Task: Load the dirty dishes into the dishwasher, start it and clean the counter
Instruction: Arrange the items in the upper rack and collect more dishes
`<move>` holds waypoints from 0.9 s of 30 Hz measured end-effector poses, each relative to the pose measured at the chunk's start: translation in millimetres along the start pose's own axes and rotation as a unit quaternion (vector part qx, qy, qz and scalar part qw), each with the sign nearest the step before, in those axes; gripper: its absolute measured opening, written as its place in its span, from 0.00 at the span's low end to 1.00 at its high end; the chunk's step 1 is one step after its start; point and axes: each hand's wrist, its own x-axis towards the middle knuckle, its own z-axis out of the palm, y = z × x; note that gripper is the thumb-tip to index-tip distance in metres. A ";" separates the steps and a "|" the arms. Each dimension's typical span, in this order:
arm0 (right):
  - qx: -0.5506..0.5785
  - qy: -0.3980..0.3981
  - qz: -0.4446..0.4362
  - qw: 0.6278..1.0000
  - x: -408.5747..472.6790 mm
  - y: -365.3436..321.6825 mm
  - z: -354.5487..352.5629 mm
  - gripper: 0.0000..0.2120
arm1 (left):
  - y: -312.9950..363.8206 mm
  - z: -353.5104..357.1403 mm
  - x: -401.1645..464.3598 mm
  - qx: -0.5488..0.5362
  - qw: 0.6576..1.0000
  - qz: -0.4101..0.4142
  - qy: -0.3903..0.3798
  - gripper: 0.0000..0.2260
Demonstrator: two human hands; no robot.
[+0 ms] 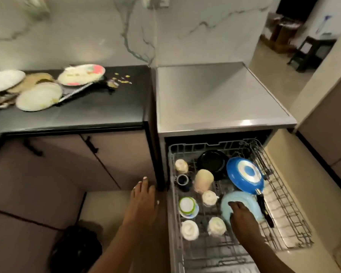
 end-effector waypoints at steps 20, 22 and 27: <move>0.078 0.075 -0.328 0.938 20.7 -349.1 -62.3 0.14 | -224.9 -126.1 -85.0 -0.037 0.978 -0.181 0.098 0.23; 0.088 0.091 -0.343 0.931 34.8 -376.9 -73.9 0.15 | -238.7 -129.3 -77.5 -0.042 0.978 -0.184 0.094 0.24; 0.123 0.094 -0.354 0.922 86.8 -432.0 -86.9 0.15 | -286.9 -141.6 -33.7 -0.039 0.973 -0.202 0.105 0.24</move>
